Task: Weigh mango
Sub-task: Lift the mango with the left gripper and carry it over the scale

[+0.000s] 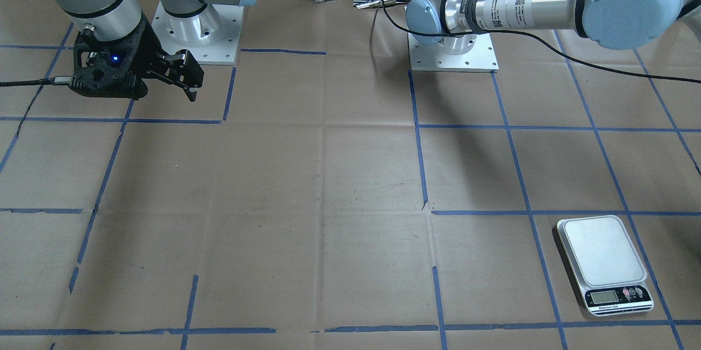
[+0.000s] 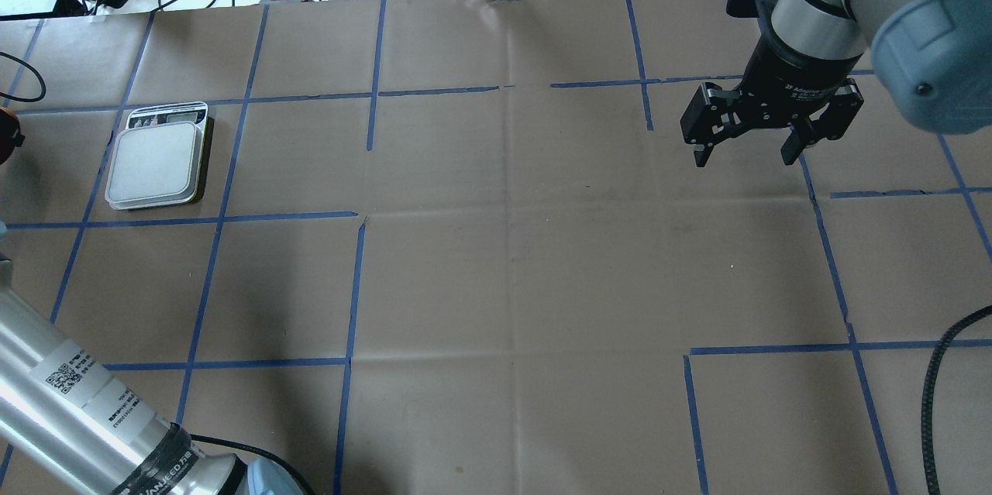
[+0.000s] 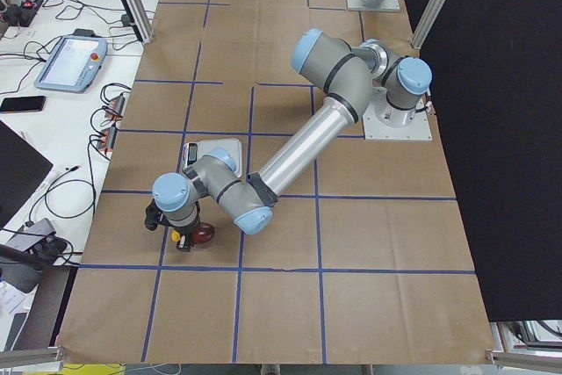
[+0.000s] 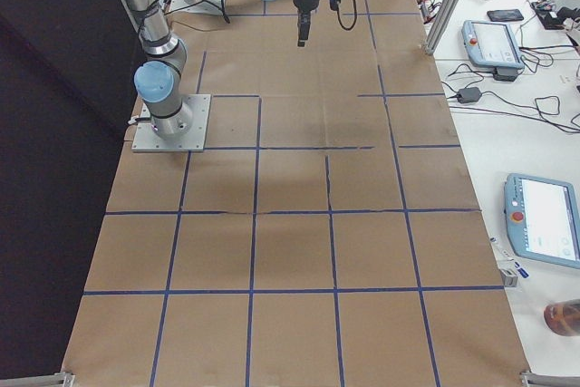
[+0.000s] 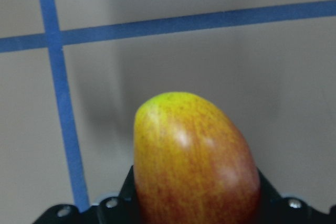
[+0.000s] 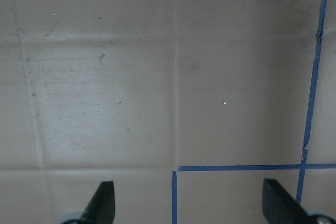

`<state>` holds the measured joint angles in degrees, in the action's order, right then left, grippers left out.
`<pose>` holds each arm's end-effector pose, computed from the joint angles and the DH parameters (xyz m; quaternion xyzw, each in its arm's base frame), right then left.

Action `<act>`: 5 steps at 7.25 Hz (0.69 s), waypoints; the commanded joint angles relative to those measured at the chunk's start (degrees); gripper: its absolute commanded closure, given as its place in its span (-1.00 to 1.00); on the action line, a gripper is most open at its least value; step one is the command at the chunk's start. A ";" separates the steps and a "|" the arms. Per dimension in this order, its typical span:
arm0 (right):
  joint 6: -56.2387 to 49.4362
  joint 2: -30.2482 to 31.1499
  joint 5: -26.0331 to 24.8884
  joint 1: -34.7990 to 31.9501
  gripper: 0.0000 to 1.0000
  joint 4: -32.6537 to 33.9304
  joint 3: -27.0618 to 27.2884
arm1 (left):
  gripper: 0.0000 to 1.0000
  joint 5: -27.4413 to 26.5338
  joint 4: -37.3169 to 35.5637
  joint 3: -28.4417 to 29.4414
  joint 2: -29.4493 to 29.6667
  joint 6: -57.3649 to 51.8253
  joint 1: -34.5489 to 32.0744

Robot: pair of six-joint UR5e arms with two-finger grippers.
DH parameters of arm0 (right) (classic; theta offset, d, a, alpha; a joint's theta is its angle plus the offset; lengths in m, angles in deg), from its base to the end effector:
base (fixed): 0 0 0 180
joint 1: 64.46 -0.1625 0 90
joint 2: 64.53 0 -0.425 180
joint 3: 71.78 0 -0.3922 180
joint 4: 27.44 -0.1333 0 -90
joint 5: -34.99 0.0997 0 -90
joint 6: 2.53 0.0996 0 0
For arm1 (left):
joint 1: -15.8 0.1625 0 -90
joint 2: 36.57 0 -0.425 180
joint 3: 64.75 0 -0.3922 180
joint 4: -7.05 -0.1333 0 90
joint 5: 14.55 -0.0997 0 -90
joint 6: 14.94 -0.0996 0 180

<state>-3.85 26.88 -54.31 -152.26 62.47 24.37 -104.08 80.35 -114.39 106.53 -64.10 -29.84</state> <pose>0.1163 -0.4762 0.4473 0.0079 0.9991 0.0419 0.0074 0.4835 -0.6863 0.2387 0.0420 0.9985 -0.0267 0.0224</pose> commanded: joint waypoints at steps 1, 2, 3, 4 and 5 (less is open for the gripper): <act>0.00 0.00 0.00 0.00 -1.00 0.00 0.00 | -0.12 -0.12 3.60 -5.08 -6.39 8.23 -4.68; 0.00 0.00 0.00 0.00 -1.00 0.00 0.00 | -0.09 -0.03 3.52 -10.16 -9.82 14.03 -7.85; 0.00 0.00 0.00 0.00 -1.00 0.00 0.00 | -0.08 0.14 2.47 -16.39 -13.68 19.83 -10.50; 0.00 0.00 0.00 0.00 -1.00 0.00 0.00 | -0.08 0.23 1.42 -21.59 -16.15 24.59 -12.70; 0.00 0.00 0.00 0.00 -1.00 0.00 0.00 | -0.08 0.23 -1.72 -25.21 -16.53 28.55 -14.89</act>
<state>-3.85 26.88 -54.31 -152.26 62.47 24.37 -103.91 81.37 -134.25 91.73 -41.01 -41.89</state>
